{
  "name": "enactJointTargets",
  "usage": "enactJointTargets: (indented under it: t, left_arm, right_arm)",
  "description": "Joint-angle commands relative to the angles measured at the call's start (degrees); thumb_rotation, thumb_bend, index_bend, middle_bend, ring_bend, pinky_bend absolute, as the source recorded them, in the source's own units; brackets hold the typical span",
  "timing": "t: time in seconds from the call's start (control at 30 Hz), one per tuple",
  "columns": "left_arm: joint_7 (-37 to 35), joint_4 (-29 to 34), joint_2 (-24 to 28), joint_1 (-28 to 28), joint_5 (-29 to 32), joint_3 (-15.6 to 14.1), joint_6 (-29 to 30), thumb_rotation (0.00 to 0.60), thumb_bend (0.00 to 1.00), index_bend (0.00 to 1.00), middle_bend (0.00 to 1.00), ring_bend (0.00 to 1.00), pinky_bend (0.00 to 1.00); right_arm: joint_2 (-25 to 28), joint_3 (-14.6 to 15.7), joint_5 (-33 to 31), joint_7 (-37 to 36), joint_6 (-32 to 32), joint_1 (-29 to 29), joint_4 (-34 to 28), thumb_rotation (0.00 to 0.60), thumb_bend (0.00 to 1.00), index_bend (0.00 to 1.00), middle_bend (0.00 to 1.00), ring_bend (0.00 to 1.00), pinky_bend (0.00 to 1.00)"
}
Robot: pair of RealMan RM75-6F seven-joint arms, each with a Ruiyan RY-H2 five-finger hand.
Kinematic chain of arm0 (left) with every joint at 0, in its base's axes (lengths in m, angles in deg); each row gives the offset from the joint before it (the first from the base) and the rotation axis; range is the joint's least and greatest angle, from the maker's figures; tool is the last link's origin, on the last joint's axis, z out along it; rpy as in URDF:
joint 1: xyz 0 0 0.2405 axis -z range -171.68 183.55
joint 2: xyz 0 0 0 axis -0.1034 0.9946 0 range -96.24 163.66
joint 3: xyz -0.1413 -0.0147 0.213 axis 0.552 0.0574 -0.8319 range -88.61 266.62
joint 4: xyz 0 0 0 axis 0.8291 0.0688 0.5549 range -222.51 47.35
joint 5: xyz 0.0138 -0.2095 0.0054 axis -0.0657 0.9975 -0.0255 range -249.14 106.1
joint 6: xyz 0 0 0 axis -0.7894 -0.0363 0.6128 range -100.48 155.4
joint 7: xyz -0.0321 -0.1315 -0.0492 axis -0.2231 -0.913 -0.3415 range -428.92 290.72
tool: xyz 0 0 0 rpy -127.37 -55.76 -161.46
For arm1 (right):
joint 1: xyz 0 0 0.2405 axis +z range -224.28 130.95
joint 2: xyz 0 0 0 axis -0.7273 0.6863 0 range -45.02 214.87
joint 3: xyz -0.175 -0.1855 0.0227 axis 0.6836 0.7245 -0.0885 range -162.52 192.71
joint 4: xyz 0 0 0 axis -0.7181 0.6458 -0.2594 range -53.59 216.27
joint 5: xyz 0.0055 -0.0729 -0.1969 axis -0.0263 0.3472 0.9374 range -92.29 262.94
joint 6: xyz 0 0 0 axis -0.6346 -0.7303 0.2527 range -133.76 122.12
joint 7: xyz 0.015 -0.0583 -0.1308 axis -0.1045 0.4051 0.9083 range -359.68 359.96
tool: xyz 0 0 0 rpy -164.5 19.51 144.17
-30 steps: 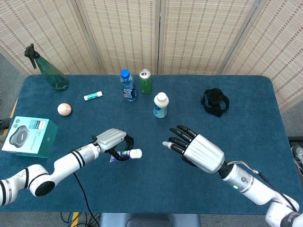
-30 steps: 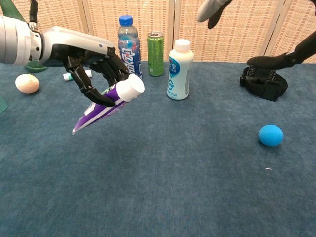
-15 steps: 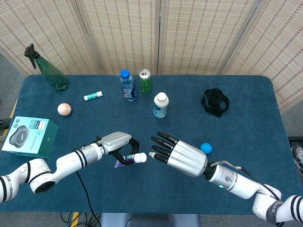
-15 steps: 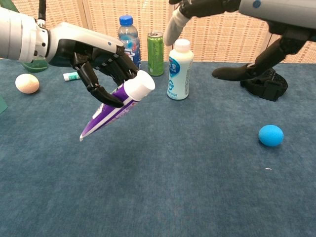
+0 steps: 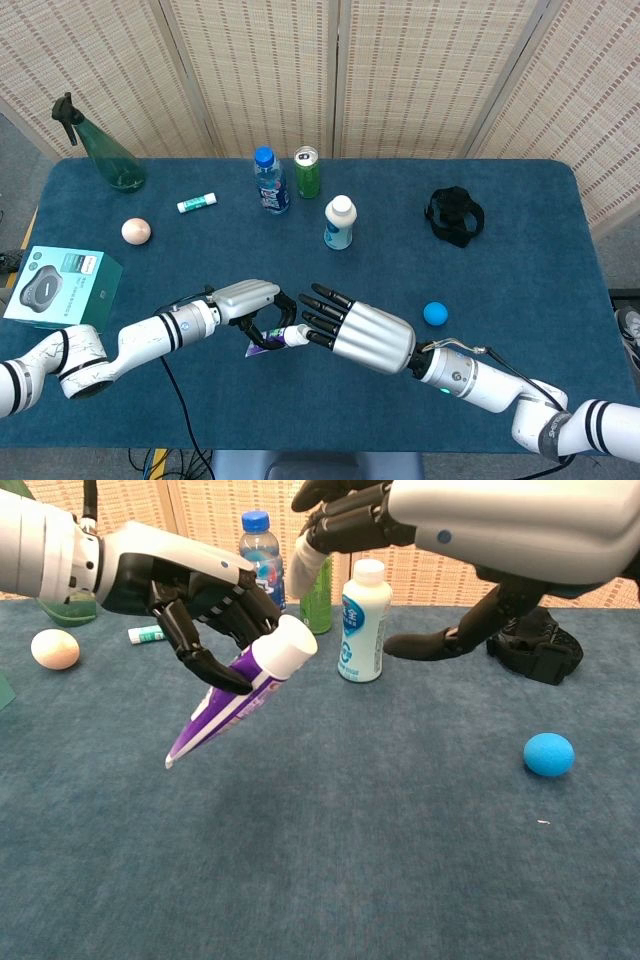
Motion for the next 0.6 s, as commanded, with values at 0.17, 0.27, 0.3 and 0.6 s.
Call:
enactJointTargets:
  t: [0.17, 0.27, 0.3, 0.6]
  left_arm:
    - [-7.05, -2.13, 0.17, 3.71, -3.23, -4.45, 4.27, 0.6, 0.37, 0.57, 0.58, 0.33, 0.22]
    - [-8.79, -2.93, 0.05, 4.81, -3.83, -5.8, 5.4, 0.6, 0.37, 0.57, 0.58, 0.33, 0.22]
    - [-9.25, -3.1, 0.02, 5.13, -3.94, -6.2, 5.67, 0.6, 0.37, 0.57, 0.58, 0.33, 0.22]
    - [-12.64, -4.46, -0.22, 7.61, -4.5, -9.35, 8.25, 0.6, 0.37, 0.58, 0.58, 0.33, 0.22]
  right_arm:
    - [-1.96, -0.01, -0.4, 0.75, -0.54, 1.23, 1.23, 0.6, 0.22, 0.33, 0.32, 0.12, 0.16]
    - [-2.49, 0.03, -0.75, 1.03, -0.5, 1.67, 1.5, 0.6, 0.22, 0.33, 0.32, 0.12, 0.16]
    - [-2.57, 0.09, -0.94, 0.99, -0.37, 1.79, 1.5, 0.6, 0.22, 0.33, 0.32, 0.12, 0.16]
    - [-3.42, 0.48, -1.94, 1.54, -0.15, 2.77, 1.79, 0.6, 0.21, 0.34, 0.33, 0.12, 0.16]
